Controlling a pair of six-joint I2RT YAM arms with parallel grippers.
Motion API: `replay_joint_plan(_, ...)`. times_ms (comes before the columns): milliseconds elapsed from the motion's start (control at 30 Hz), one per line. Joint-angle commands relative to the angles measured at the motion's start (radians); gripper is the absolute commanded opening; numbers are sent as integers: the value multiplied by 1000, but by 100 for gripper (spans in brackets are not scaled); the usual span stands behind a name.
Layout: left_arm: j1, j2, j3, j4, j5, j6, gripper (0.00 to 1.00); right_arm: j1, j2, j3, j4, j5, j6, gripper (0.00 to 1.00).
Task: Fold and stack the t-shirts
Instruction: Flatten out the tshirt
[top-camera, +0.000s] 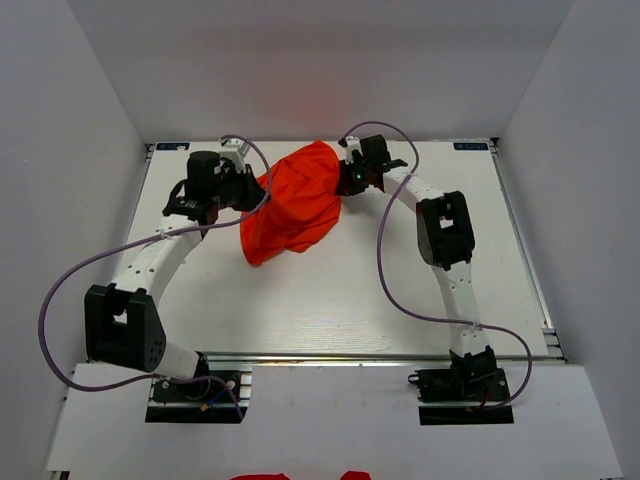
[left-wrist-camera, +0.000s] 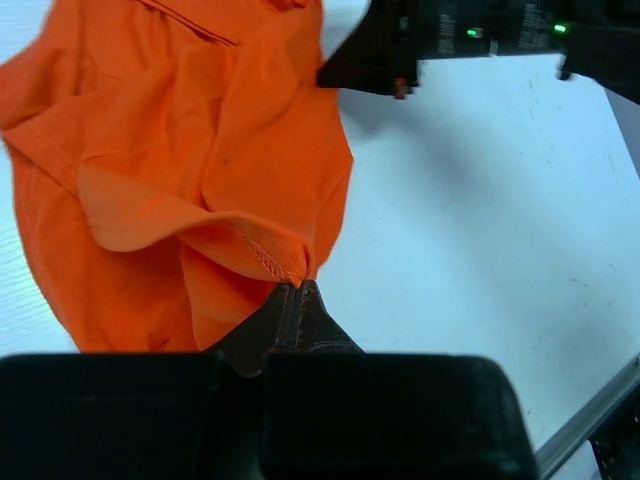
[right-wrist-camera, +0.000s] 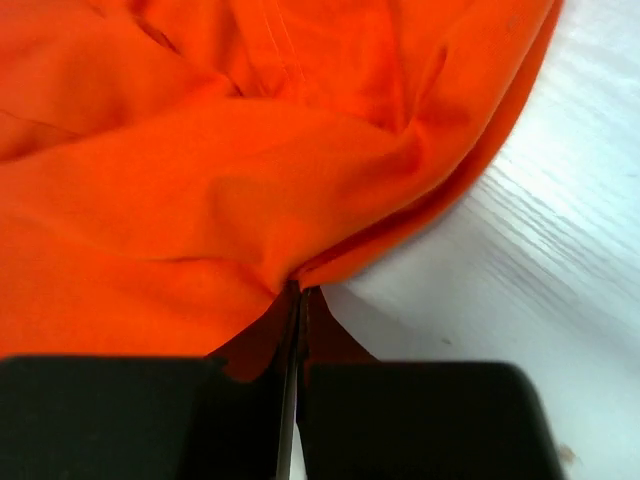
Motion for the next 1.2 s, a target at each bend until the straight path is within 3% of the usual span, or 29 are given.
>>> replay_joint_plan(0,3,-79,7,23,-68,4,0,-6,-210,-81,164,0,15,0)
replay_joint_plan(133,3,-128,19,23,-124,4,0,-10,-338,-196,299,20,62,0)
replay_joint_plan(267,3,-148,112,23,-229,33,0,-12,-571,-318,426,147,41,0)
replay_joint_plan(500,3,-182,370,121,-381,128,0,-7,-797,-197,396,358,-172,0)
replay_joint_plan(667,3,-191,471,170,-455,186,0,-7,-952,-149,402,552,-313,0)
replay_joint_plan(800,3,-222,519,191,-438,195,0,-7,-1099,-159,393,556,-379,0)
replay_joint_plan(933,3,-250,537,210,-426,206,0,-9,-1196,-162,351,464,-407,0)
replay_joint_plan(1033,3,-250,580,210,-464,206,0,-10,-1220,-163,328,451,-419,0)
replay_joint_plan(1167,15,-139,657,116,-500,176,0,-12,-1191,-169,293,526,-412,0)
